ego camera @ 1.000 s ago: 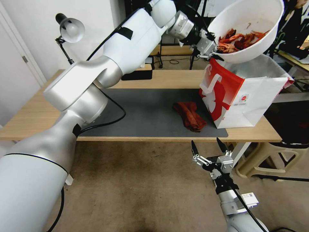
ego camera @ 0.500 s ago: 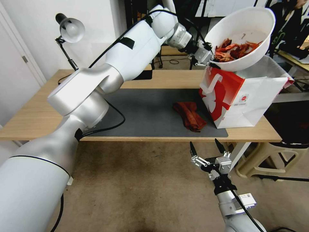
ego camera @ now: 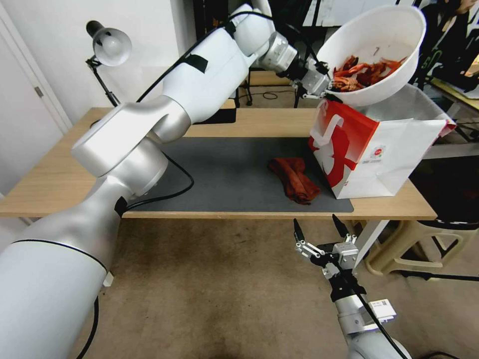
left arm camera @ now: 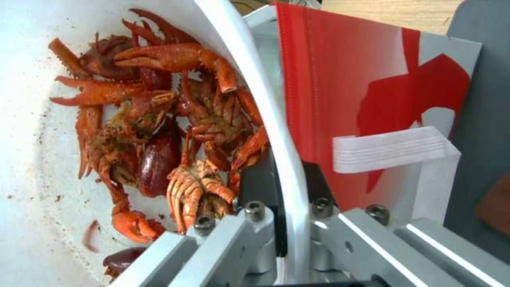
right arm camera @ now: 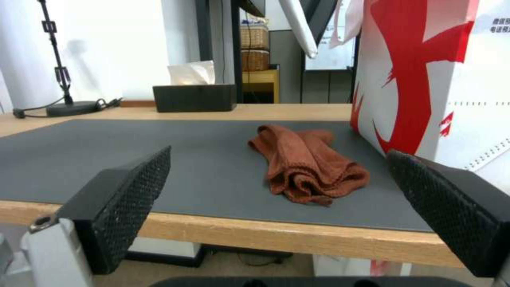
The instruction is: Sweep shrimp from table into container with towel, then put container into takeout bag.
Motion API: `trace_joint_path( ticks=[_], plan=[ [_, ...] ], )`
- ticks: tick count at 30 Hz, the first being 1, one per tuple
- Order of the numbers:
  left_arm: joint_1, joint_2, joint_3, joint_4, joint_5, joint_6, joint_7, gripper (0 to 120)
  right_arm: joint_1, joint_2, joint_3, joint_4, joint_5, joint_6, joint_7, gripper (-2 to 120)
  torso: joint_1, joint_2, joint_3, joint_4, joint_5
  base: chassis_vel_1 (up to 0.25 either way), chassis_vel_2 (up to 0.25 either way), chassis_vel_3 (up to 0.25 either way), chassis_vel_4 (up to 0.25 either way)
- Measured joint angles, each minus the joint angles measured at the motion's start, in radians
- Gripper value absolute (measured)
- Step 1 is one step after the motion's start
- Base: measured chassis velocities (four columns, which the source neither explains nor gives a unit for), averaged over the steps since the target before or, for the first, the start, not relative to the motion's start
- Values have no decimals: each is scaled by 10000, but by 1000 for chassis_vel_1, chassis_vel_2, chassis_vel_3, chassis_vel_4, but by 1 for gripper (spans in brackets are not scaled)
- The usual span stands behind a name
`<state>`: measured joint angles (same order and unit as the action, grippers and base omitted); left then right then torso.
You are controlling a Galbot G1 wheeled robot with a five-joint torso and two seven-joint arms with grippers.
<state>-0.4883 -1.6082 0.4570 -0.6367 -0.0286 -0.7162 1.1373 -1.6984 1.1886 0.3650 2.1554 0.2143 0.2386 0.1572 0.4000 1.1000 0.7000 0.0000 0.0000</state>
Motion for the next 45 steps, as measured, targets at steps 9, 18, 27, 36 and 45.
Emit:
trace_joint_path(
  ticks=[9,18,27,36,45],
  plan=[
    [44,0,16,4,-2,1,-188,0,-4,-7,9,0,-2,4,-1,100,0,0,0,1,0,0,0,0,0],
    [284,1,236,-20,-44,-59,-750,0,-49,-11,33,4,-11,44,-5,100,0,0,0,0,0,0,0,0,0],
    [457,2,499,-211,-27,-150,-670,0,31,3,7,-5,5,35,-4,100,0,0,0,0,0,0,0,0,0],
    [560,2,675,-322,-20,-142,-713,0,-4,51,20,21,3,17,-5,100,0,0,0,0,0,0,0,0,0],
    [430,1,697,-309,-43,-110,-1111,26,-19,82,7,39,-19,18,-11,100,0,0,0,0,0,0,0,0,0]
  ],
)
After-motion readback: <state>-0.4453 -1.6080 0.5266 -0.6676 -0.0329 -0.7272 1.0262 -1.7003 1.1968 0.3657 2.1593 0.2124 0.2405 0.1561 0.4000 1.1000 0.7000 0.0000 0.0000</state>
